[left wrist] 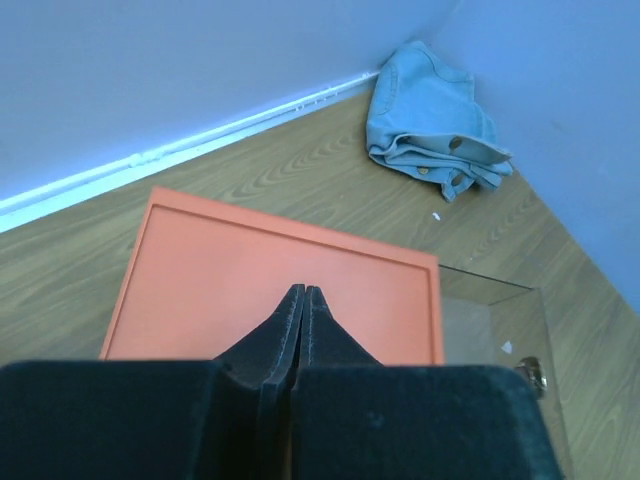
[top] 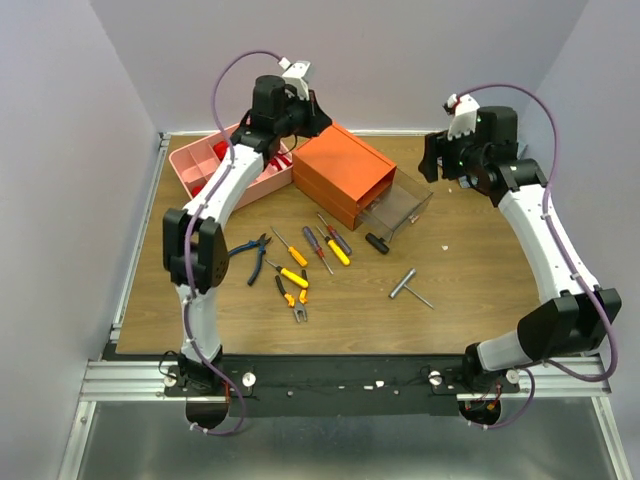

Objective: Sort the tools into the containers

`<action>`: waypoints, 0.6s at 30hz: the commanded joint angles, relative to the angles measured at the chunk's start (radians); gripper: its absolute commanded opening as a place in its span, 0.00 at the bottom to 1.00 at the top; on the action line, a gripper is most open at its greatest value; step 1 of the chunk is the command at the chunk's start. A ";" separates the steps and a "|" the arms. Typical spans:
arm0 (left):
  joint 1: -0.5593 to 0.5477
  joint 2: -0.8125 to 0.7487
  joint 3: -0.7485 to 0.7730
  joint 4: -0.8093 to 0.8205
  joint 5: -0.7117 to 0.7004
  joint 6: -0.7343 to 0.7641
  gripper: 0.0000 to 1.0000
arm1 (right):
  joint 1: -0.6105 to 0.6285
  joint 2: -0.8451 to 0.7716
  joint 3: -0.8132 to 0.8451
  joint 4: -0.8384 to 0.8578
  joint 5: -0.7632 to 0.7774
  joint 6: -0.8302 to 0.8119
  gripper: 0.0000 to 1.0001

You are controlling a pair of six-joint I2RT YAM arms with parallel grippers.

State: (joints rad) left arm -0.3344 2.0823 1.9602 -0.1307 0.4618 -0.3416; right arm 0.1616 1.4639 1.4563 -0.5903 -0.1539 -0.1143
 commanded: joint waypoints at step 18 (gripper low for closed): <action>0.293 -0.823 -0.676 -0.362 -0.391 0.065 0.71 | 0.521 0.407 0.298 0.023 -0.157 -0.036 0.74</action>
State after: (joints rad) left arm -0.0677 1.3853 1.2877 -0.4664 0.0792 -0.2356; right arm 0.6083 1.7508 1.6936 -0.5907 -0.3729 -0.2012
